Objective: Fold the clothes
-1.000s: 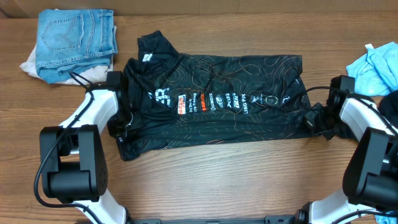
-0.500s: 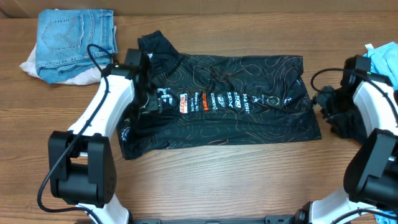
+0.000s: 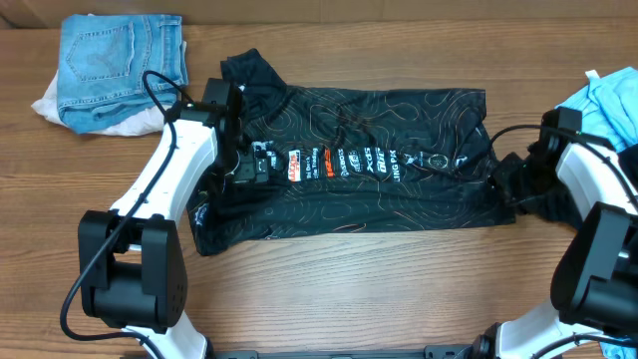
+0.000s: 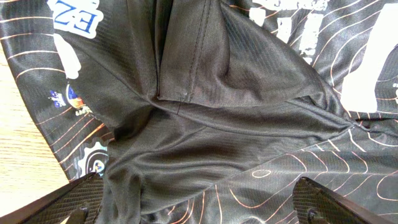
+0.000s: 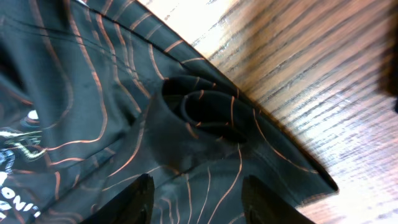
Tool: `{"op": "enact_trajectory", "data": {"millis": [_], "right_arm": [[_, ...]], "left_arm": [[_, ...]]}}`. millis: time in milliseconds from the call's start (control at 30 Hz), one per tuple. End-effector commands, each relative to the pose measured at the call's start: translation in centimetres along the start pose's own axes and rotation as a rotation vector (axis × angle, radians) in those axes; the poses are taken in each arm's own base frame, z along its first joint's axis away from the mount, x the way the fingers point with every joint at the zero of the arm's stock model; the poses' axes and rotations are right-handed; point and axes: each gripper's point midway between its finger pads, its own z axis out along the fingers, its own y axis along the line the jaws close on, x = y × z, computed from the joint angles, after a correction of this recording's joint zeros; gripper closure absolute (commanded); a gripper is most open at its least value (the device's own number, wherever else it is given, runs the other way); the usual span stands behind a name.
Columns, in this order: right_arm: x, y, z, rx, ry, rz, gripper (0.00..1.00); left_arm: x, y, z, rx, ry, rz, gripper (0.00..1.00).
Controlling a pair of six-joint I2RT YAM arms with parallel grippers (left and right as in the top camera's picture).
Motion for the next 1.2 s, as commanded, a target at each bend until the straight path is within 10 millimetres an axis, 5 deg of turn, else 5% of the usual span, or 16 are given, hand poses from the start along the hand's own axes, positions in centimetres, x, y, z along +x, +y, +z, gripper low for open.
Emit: {"op": "enact_trajectory", "data": {"millis": [0,667,1033,1167], "right_arm": [[0.6,-0.3,1.0,-0.009,0.012,0.011,0.52],[-0.9,0.4,1.8,-0.058,-0.066,0.034,0.62],[-2.7,1.2,2.1,-0.103,-0.148,0.023,0.9],[-3.7,1.9,1.8,-0.135,-0.19,0.046,0.92]], "left_arm": [[-0.5,0.0,-1.1,0.003,-0.035,0.011,0.0],[-0.5,0.0,-1.1,0.004,-0.035,0.011,0.0],[-0.5,0.0,-1.1,0.003,-0.036,0.012,0.0],[-0.5,0.0,-1.1,0.002,-0.036,0.015,0.0]]}}
